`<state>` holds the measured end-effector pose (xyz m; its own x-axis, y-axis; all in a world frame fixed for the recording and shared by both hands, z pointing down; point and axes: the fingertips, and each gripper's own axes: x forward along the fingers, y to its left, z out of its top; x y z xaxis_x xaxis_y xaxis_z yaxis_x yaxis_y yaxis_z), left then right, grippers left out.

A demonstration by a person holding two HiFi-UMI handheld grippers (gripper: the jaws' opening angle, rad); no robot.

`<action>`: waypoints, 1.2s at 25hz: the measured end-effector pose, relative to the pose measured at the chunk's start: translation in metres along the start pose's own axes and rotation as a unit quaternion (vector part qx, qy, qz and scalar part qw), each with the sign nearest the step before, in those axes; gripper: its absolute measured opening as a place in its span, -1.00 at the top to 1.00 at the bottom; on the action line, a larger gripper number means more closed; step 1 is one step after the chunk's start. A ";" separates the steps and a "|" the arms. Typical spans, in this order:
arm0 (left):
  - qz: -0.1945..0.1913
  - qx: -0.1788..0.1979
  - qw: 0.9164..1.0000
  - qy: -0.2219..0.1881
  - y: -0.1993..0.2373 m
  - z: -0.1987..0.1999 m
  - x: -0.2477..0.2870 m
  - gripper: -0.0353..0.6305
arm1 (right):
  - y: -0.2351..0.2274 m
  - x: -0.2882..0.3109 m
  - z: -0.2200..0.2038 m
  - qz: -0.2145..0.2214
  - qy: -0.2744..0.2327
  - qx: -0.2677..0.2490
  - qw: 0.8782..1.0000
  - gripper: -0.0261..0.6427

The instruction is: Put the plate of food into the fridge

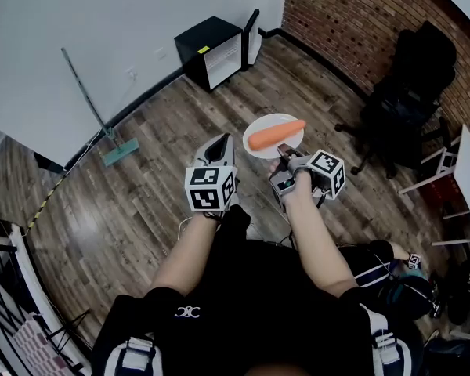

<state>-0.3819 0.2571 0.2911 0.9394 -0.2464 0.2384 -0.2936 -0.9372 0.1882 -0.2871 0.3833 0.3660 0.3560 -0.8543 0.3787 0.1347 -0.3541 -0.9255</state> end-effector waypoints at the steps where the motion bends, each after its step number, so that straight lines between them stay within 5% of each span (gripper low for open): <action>1: -0.001 -0.001 1.000 -0.001 0.007 0.003 0.010 0.90 | 0.003 0.010 0.004 -0.001 -0.001 -0.001 1.000 0.84; 16: -0.022 -0.013 1.000 -0.010 0.115 0.083 0.174 0.90 | 0.102 0.183 0.071 0.004 -0.018 -0.013 1.000 0.84; 30: -0.044 -0.003 0.999 0.021 0.168 0.100 0.267 0.90 | 0.114 0.272 0.104 -0.002 -0.035 0.008 0.999 0.84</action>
<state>-0.1630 0.0091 0.2914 0.9533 -0.1523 0.2609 -0.2116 -0.9531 0.2166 -0.0784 0.1499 0.3621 0.4186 -0.8246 0.3805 0.1506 -0.3501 -0.9245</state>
